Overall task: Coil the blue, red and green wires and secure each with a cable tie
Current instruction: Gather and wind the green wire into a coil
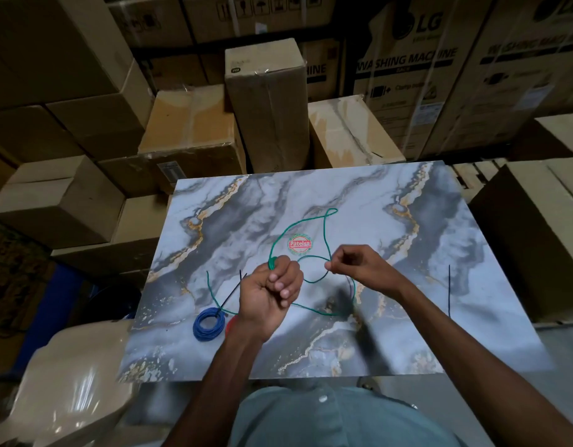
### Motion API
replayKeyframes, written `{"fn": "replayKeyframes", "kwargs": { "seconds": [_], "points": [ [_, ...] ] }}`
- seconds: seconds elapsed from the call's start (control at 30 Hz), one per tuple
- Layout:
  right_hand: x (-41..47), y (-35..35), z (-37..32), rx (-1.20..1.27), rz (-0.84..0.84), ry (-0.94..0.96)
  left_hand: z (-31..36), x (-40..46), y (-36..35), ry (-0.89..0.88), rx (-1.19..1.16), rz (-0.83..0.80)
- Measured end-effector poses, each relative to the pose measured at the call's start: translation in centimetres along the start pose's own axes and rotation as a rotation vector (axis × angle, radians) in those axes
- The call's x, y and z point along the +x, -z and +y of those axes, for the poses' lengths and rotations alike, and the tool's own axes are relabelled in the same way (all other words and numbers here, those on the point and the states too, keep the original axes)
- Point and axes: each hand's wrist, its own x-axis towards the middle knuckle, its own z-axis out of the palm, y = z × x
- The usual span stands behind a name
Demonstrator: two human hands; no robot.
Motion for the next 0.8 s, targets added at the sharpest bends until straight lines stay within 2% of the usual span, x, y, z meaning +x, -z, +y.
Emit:
{"fn": "replayKeyframes", "kwargs": {
  "seconds": [0.2, 0.3, 0.4, 0.63, 0.8],
  "points": [
    [0.7, -1.2, -2.8, 0.104, 0.250, 0.056, -2.0, 0.1, 0.6, 0.042, 0.150, 0.024],
    [0.5, -1.8, -3.9, 0.135, 0.267, 0.066, -2.5, 0.2, 0.9, 0.064, 0.280, 0.067],
    [0.5, -2.7, -4.7, 0.142, 0.354, 0.083, -3.1, 0.2, 1.2, 0.082, 0.441, 0.085],
    [0.9, -3.0, -5.7, 0.252, 0.494, -0.036, -4.2, 0.5, 1.6, 0.121, 0.724, 0.035],
    [1.3, -3.1, -5.0, 0.220, 0.537, -0.093, -4.4, 0.8, 1.8, 0.133, 0.898, 0.091]
  ]
}}
